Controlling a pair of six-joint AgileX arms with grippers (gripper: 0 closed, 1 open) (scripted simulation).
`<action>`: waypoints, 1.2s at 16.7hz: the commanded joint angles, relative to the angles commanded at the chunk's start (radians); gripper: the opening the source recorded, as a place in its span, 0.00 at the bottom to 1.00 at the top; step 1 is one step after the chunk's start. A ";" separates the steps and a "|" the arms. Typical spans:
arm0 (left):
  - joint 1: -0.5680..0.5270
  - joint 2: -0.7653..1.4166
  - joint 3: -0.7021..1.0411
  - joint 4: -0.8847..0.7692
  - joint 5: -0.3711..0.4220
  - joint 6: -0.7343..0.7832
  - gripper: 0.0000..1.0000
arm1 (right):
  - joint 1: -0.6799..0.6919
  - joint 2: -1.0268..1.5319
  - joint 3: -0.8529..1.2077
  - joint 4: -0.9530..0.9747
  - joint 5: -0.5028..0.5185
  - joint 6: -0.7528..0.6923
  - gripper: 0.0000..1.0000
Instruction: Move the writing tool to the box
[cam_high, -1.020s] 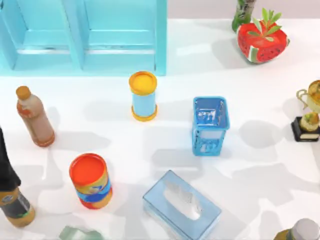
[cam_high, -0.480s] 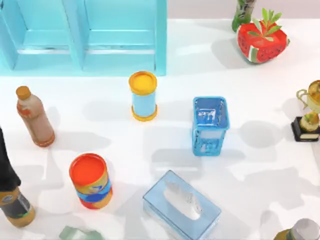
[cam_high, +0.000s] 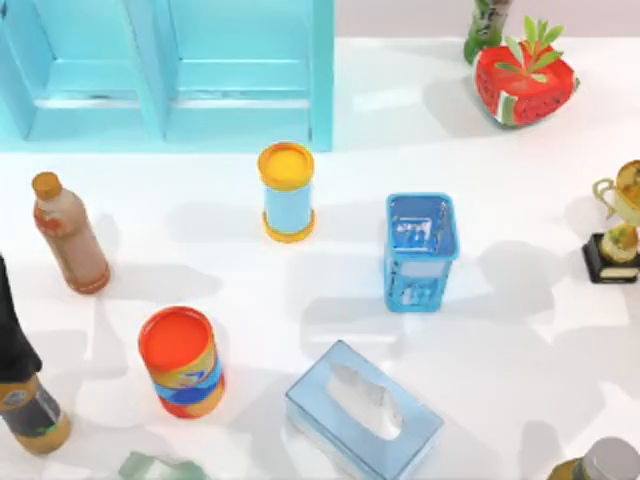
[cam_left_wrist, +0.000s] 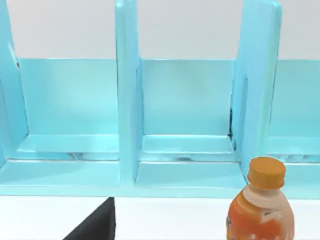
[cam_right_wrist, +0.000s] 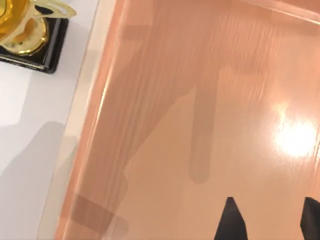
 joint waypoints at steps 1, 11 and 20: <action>0.000 0.000 0.000 0.000 0.000 0.000 1.00 | 0.000 0.000 0.000 0.000 0.000 0.000 0.00; 0.000 0.000 0.000 0.000 0.000 0.000 1.00 | 0.000 0.000 0.000 0.000 0.000 0.000 0.60; 0.000 0.000 0.000 0.000 0.000 0.000 1.00 | 0.000 0.000 0.000 0.000 0.000 0.000 1.00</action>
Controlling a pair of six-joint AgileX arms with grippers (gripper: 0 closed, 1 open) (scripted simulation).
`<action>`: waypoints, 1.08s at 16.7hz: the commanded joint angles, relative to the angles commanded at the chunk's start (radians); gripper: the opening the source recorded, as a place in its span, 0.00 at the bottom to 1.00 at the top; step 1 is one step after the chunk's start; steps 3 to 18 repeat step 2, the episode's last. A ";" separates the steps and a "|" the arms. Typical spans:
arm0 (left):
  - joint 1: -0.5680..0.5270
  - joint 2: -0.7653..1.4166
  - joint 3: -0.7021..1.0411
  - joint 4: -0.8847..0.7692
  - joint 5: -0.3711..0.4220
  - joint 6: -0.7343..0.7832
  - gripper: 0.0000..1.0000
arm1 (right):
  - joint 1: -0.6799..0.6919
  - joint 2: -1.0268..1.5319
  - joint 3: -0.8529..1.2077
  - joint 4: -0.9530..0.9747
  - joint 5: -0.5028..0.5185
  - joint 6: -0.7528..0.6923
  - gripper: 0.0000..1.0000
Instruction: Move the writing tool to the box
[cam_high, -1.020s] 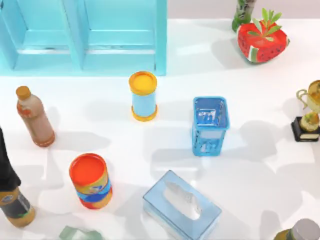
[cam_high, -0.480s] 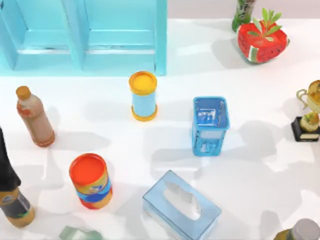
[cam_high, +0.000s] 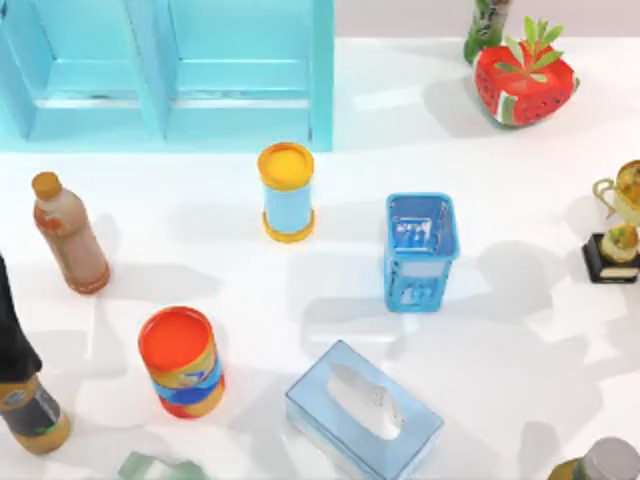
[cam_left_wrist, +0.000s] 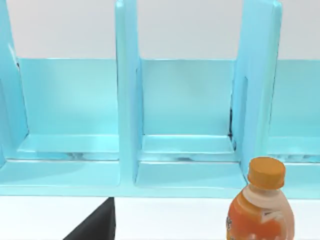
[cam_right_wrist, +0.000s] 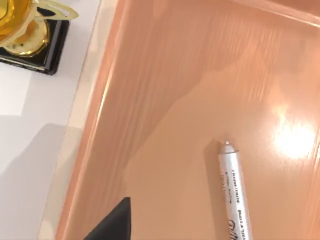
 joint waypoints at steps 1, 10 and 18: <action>0.000 0.000 0.000 0.000 0.000 0.000 1.00 | 0.000 0.000 0.000 0.000 0.000 0.000 1.00; 0.000 0.000 0.000 0.000 0.000 0.000 1.00 | 0.000 0.000 0.000 0.000 0.000 0.000 1.00; 0.000 0.000 0.000 0.000 0.000 0.000 1.00 | 0.000 0.000 0.000 0.000 0.000 0.000 1.00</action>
